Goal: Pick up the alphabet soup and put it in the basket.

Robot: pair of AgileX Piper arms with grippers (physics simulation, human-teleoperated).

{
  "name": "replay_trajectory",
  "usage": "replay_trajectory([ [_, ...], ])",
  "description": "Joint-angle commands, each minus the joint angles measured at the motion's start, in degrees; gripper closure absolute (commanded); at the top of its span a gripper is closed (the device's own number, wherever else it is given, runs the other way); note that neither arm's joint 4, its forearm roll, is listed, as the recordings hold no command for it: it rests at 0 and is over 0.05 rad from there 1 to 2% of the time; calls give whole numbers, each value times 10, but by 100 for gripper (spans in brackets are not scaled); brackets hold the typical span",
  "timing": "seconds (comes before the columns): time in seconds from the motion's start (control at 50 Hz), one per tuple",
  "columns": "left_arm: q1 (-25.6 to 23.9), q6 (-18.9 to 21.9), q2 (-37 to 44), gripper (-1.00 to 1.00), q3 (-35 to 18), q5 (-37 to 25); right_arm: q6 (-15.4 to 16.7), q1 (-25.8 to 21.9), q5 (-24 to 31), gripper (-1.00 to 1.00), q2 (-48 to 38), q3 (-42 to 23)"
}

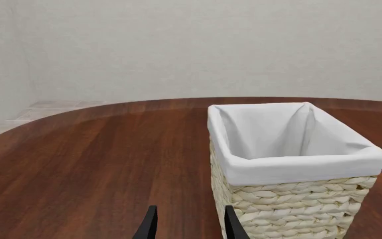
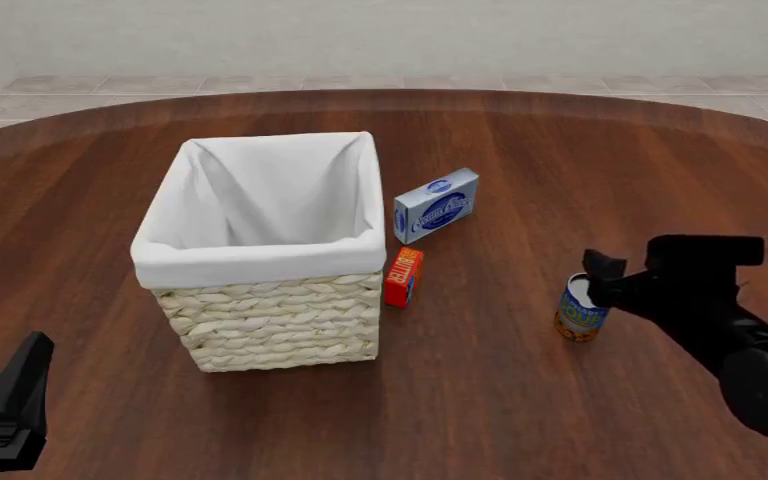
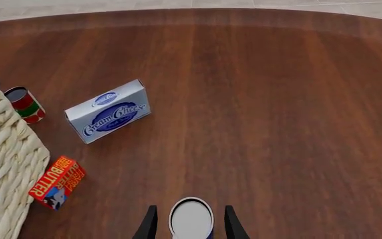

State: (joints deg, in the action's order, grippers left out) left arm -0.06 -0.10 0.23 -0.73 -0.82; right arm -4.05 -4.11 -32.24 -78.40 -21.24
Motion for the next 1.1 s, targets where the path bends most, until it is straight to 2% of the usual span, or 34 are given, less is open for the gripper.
replay_trajectory([
  [0.02,0,0,0,-100,0,0,-1,-1,-8,-100,-8,2],
  [0.56,0,0,0,-100,0,0,-3,1,-41,-100,-44,5],
  [1.1,0,0,0,-100,0,0,-3,3,-47,-100,-53,7],
])
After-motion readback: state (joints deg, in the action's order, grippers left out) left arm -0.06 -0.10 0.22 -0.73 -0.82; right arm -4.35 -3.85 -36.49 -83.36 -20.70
